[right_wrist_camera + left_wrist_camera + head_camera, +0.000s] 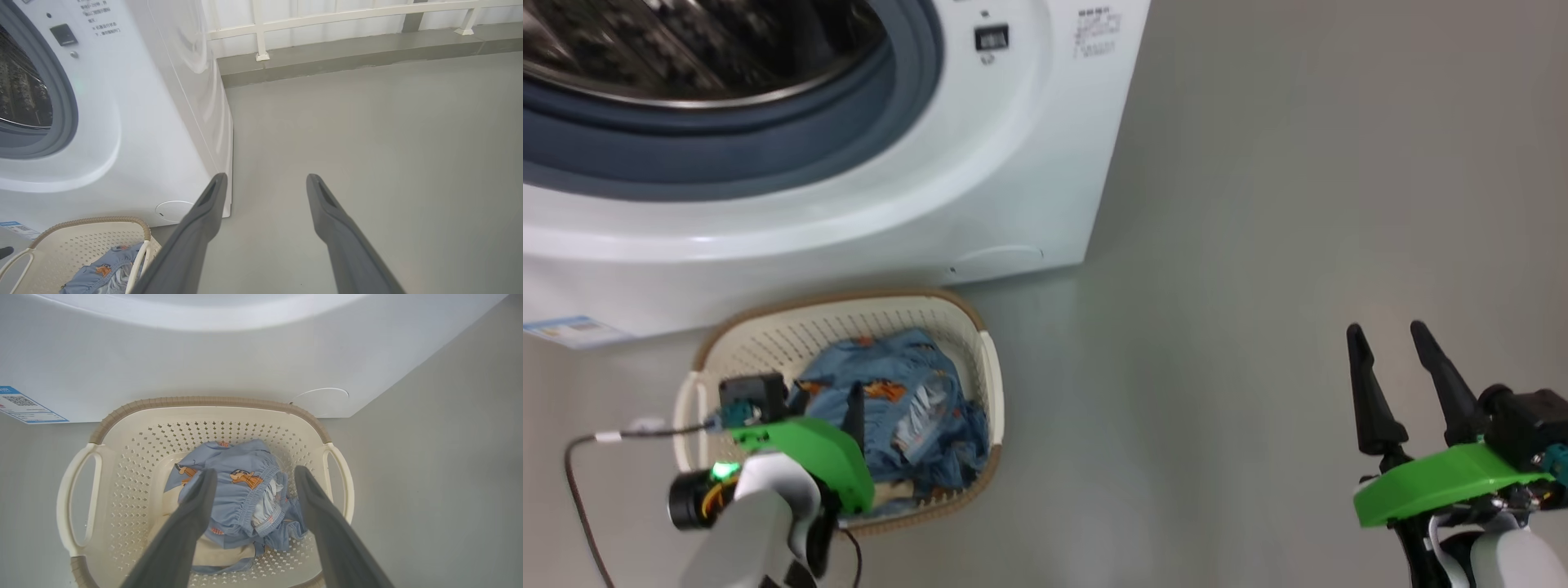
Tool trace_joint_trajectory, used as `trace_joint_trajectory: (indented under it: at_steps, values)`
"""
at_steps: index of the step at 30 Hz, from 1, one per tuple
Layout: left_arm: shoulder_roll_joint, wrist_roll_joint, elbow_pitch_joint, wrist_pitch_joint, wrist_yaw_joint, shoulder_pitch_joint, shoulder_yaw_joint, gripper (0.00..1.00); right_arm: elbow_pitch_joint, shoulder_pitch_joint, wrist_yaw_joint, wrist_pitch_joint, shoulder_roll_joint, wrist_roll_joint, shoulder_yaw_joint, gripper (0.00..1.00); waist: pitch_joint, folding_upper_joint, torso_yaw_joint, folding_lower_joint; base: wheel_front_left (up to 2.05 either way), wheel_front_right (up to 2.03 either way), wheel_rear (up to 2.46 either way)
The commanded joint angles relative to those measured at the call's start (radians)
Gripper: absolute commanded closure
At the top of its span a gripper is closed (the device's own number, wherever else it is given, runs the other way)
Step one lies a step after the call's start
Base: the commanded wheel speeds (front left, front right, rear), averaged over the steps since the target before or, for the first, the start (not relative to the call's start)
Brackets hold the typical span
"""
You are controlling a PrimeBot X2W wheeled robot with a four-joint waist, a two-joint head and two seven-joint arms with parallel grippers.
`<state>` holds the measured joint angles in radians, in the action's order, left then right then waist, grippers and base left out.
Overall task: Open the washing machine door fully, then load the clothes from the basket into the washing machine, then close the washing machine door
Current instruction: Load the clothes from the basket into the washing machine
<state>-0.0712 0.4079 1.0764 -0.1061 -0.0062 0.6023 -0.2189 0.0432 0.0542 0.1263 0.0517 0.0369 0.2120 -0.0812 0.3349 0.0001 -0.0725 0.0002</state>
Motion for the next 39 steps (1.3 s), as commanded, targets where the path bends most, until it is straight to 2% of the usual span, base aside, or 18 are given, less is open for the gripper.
trace_joint_trajectory:
  at_steps: [1, 10, 19, 27, 39]
  values:
    - [-0.034, 0.011, 0.017, -0.008, -0.009, 0.046, 0.030, 0.00, -0.025, 0.036, 0.004, 0.013, 0.013, 0.016, 0.019, 0.00, 0.131, -0.0001, -0.051, -0.0002, 0.00, 0.00, 0.00]
    - [-0.077, 0.068, 0.154, 0.077, -0.057, 0.223, 0.066, 0.00, -0.023, 0.127, 0.004, 0.048, 0.013, 0.048, 0.049, 0.00, 0.342, -0.0001, -0.100, -0.0002, 0.00, 0.00, 0.00]
    - [-0.110, 0.116, 0.194, 0.198, -0.085, 0.300, 0.086, 0.00, 0.003, 0.184, 0.004, 0.079, 0.013, 0.064, 0.085, 0.00, 0.459, -0.0001, -0.136, -0.0002, 0.00, 0.00, 0.00]
    - [-0.132, 0.110, 0.202, 0.228, -0.089, 0.341, 0.069, 0.00, 0.020, 0.201, 0.004, 0.094, 0.013, 0.082, 0.104, 0.00, 0.517, -0.0001, -0.153, -0.0002, 0.00, 0.00, 0.00]
    - [-0.139, 0.096, 0.209, 0.243, -0.054, 0.394, 0.040, 0.00, 0.031, 0.222, 0.004, 0.114, 0.013, 0.111, 0.132, 0.00, 0.586, -0.0001, -0.186, -0.0002, 0.00, 0.00, 0.00]
